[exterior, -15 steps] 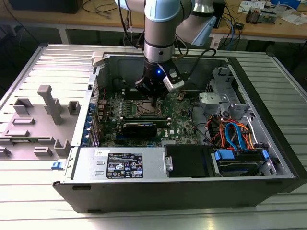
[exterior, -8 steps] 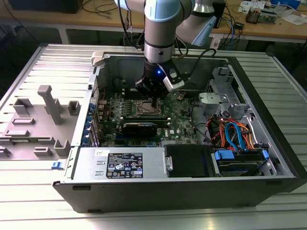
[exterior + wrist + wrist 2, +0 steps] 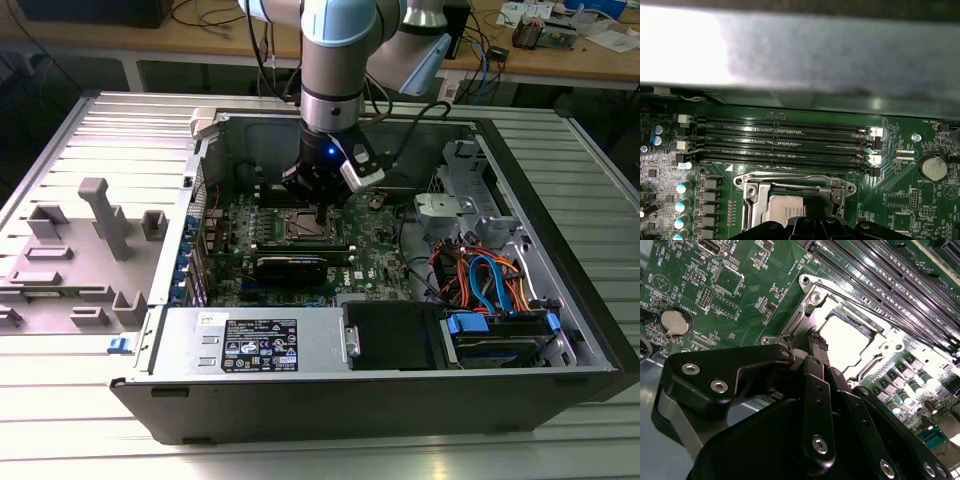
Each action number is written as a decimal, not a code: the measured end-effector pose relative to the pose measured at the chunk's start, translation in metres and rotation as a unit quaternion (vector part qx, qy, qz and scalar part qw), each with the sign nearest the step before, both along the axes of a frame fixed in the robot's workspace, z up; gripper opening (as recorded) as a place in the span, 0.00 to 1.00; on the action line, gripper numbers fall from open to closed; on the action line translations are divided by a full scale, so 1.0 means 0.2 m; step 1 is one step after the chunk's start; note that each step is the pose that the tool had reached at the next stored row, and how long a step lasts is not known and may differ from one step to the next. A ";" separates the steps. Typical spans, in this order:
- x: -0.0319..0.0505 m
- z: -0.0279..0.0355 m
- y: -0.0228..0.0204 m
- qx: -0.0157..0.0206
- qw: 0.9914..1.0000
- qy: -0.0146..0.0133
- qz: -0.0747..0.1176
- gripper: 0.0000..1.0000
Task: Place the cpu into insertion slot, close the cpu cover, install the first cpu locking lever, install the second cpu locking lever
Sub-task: 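Install the second cpu locking lever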
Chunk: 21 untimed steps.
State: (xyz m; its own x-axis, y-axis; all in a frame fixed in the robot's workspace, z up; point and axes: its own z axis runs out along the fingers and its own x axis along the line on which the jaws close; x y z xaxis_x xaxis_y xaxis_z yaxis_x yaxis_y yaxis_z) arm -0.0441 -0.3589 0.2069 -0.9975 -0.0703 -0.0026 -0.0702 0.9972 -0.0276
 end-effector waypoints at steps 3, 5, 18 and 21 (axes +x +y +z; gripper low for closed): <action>0.000 0.006 -0.001 0.000 1.000 0.000 0.000 0.11; 0.000 0.031 -0.001 0.000 1.000 0.000 0.000 0.11; -0.001 0.080 -0.078 0.000 1.000 0.000 0.000 0.11; 0.000 0.105 -0.079 0.004 1.000 0.000 0.000 0.11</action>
State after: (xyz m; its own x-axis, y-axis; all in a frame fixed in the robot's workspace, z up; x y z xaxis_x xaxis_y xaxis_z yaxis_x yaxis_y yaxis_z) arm -0.0442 -0.3748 0.2279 -0.9975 -0.0704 -0.0032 -0.0703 0.9973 -0.0194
